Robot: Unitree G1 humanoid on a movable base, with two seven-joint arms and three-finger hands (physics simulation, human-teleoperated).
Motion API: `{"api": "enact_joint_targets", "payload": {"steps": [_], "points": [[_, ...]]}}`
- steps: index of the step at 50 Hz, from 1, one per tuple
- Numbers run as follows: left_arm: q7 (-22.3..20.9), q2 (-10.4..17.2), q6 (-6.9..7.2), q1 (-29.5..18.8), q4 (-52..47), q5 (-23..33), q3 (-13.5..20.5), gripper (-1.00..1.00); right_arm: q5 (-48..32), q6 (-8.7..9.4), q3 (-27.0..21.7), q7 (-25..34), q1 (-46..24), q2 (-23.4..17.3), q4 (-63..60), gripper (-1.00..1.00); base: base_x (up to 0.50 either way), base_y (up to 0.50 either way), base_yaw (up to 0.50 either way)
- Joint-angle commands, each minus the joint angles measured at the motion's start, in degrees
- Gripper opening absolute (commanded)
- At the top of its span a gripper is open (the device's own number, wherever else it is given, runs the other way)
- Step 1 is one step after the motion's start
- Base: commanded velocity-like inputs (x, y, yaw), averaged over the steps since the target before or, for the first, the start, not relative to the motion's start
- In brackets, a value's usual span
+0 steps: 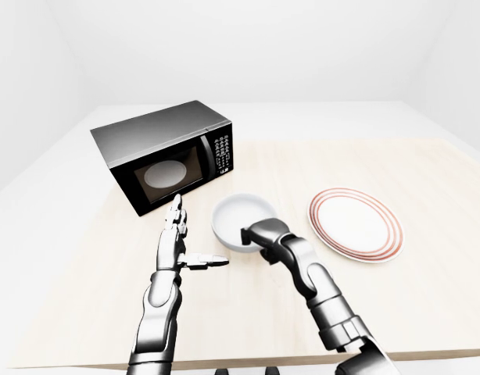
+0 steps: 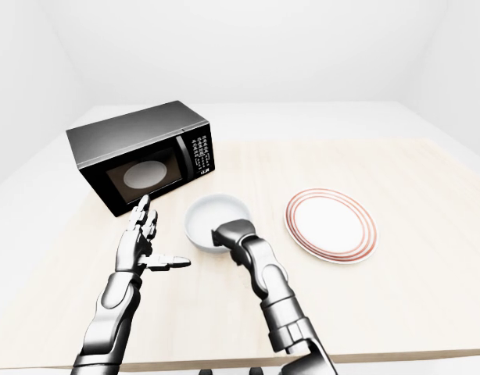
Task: Pick up the white bowl and put it on the plate.
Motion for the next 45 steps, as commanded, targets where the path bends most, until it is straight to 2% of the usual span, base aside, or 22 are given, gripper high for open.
{"api": "enact_joint_targets", "payload": {"steps": [1,14,24,45], "points": [[0.0,0.0,0.01,0.0,0.0,0.0,0.0,1.00,-0.5,0.00,0.3,0.8,0.9,0.0,0.4,-1.00,0.00,0.00,0.00],[0.0,0.0,0.00,0.0,0.0,0.0,0.0,1.00,-0.3,0.00,0.6,-0.9,1.1,0.4,1.1,-1.00,0.00,0.00,0.00],[0.0,0.0,0.00,0.0,0.0,0.0,0.0,1.00,1.7,0.00,-0.3,-8.5,-1.2,1.7,-1.0,-1.00,0.00,0.00,0.00],[0.0,0.0,-0.01,0.0,0.0,0.0,0.0,1.00,2.9,0.00,0.1,-9.7,-0.7,1.8,-4.9,-1.00,0.00,0.00,0.00]]}}
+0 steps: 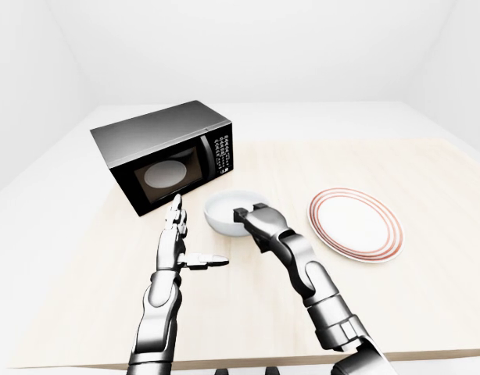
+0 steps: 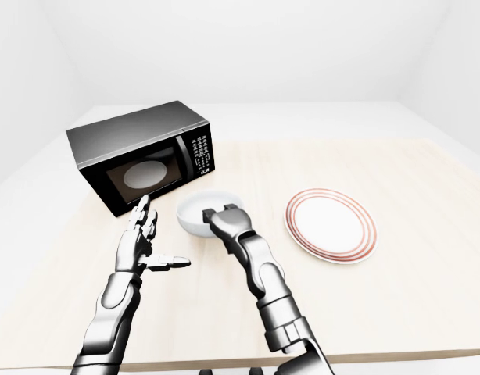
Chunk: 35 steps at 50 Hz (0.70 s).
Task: Pick up the white bowl and put it on the plate.
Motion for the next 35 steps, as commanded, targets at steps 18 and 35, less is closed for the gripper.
{"api": "enact_joint_targets", "payload": {"steps": [18,35], "points": [[0.0,0.0,-0.01,0.0,0.0,0.0,0.0,1.00,-0.4,0.00,-0.1,0.3,0.5,0.4,-8.3,-1.00,0.00,0.00,0.00],[0.0,0.0,-0.01,0.0,0.0,0.0,0.0,1.00,-0.9,0.01,-2.0,-0.1,-2.4,-0.7,-11.3,-1.00,0.00,0.00,0.00]]}}
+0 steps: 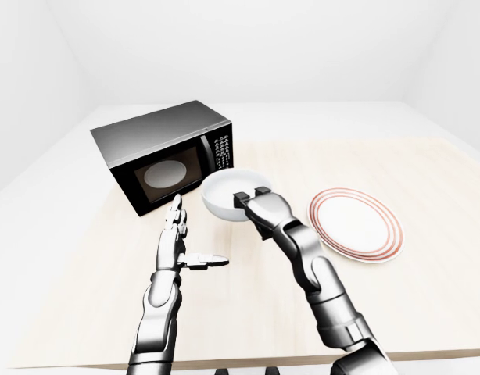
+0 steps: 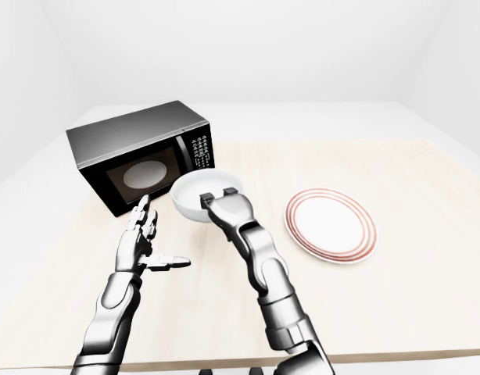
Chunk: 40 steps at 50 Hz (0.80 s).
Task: Pick up the white bowl and put it on the plate.
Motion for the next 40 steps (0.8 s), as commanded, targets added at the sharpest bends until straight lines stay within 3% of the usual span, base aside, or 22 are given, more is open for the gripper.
{"api": "enact_joint_targets", "payload": {"steps": [1,23,40], "points": [[0.0,0.0,0.00,0.0,0.0,0.0,0.0,1.00,0.5,0.00,-1.4,-2.6,-2.3,-0.8,-1.5,-1.00,0.00,0.00,0.00],[0.0,0.0,0.00,0.0,0.0,0.0,0.0,1.00,-0.9,0.78,-4.5,-15.3,-6.0,-4.8,6.2,-1.00,0.00,0.00,0.00],[0.0,0.0,0.01,0.0,0.0,0.0,0.0,1.00,0.1,1.82,-6.5,-18.4,-6.5,-7.7,9.1,-1.00,0.00,0.00,0.00]]}}
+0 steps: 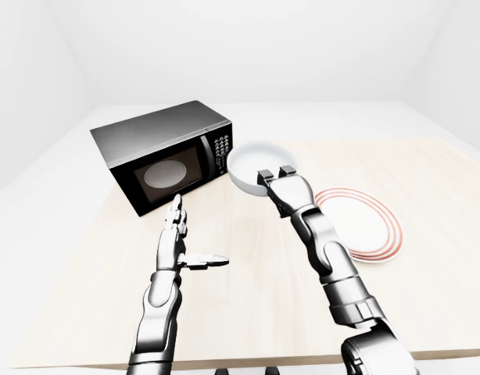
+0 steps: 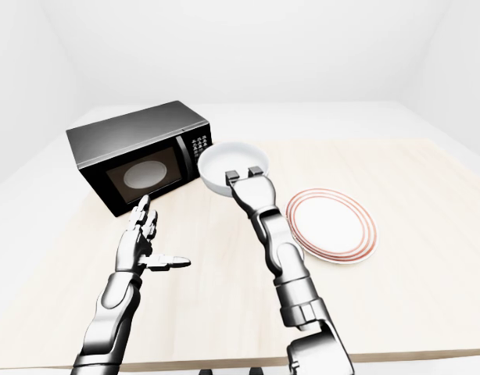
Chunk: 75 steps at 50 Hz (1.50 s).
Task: Pick up the white bowl and put it on the plate.
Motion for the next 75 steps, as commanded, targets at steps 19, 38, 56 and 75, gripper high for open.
{"api": "enact_joint_targets", "payload": {"steps": [19,38,56,75], "points": [[0.0,0.0,0.00,0.0,0.0,0.0,0.0,1.00,5.3,1.87,-5.3,-3.1,-1.1,-7.1,1.5,-1.00,0.00,0.00,0.00],[0.0,0.0,-0.01,0.0,0.0,0.0,0.0,1.00,7.8,2.42,-7.7,-3.3,-1.1,-10.3,2.3,-1.00,0.00,0.00,0.00],[0.0,0.0,0.01,0.0,0.0,0.0,0.0,1.00,10.2,3.06,-9.2,-4.3,0.1,-12.5,3.1,-1.00,0.00,0.00,0.00],[0.0,0.0,-0.01,0.0,0.0,0.0,0.0,1.00,11.6,2.98,-11.2,-4.7,2.9,-14.7,2.1,-1.00,0.00,0.00,0.00]]}}
